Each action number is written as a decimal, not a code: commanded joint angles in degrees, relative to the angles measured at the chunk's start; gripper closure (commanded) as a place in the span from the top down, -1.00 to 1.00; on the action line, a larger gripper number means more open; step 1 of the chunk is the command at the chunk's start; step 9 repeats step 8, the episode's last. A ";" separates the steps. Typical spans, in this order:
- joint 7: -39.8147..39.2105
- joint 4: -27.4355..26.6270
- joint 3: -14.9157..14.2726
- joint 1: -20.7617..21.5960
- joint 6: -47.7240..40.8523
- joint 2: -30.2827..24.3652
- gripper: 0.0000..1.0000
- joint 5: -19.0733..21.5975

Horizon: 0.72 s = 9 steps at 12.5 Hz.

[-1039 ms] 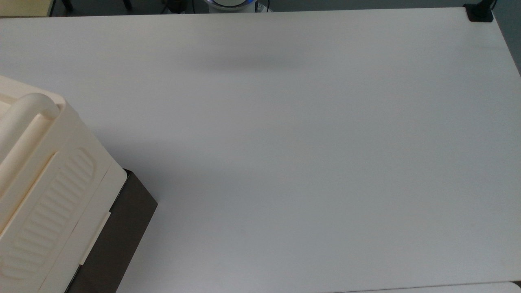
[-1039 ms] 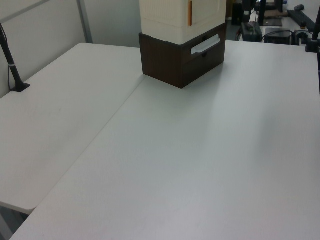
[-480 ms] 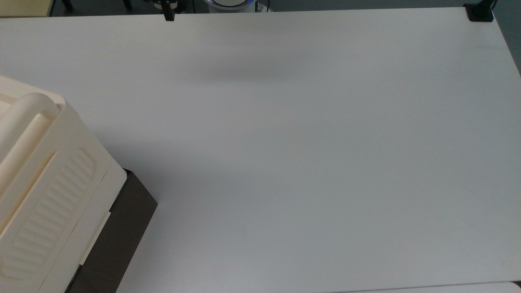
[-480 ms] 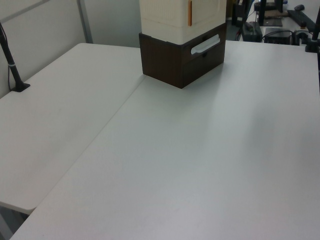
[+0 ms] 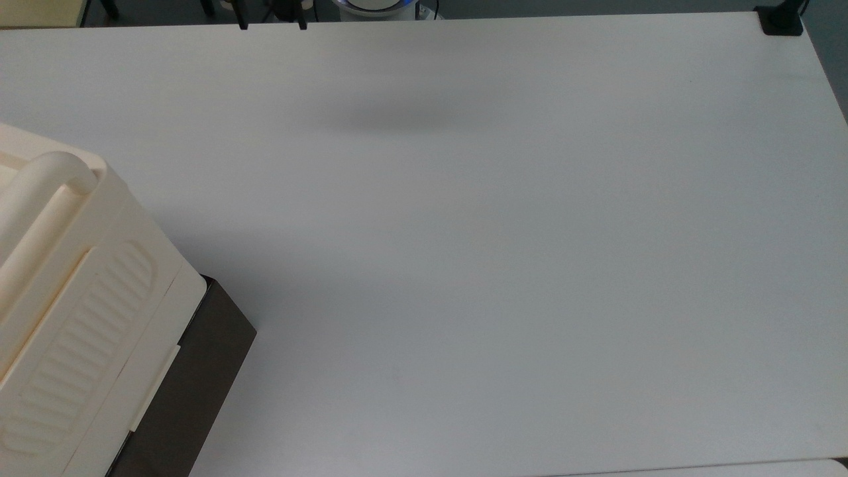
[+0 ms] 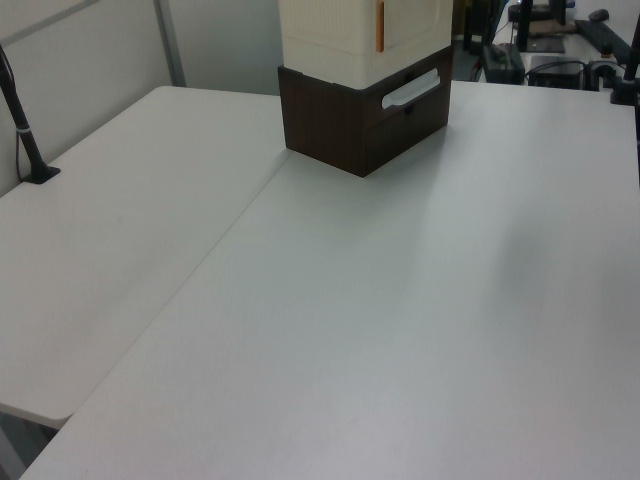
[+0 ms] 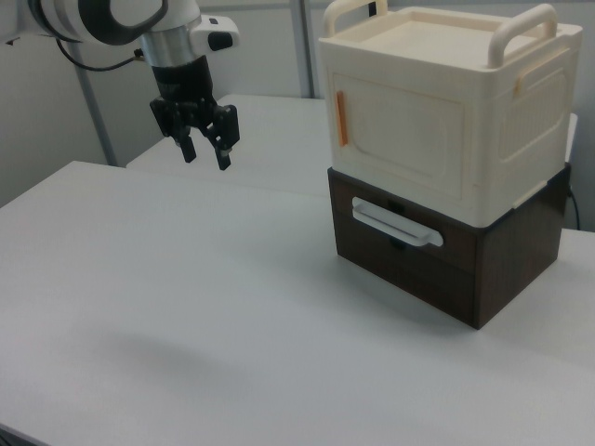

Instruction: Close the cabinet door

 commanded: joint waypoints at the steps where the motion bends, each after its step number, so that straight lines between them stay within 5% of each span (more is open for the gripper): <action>1: -1.09 -0.85 0.36 -0.46 0.20 -0.90 1.00 -0.94; 9: -0.92 -0.85 0.36 -0.28 0.29 -0.90 1.00 -0.76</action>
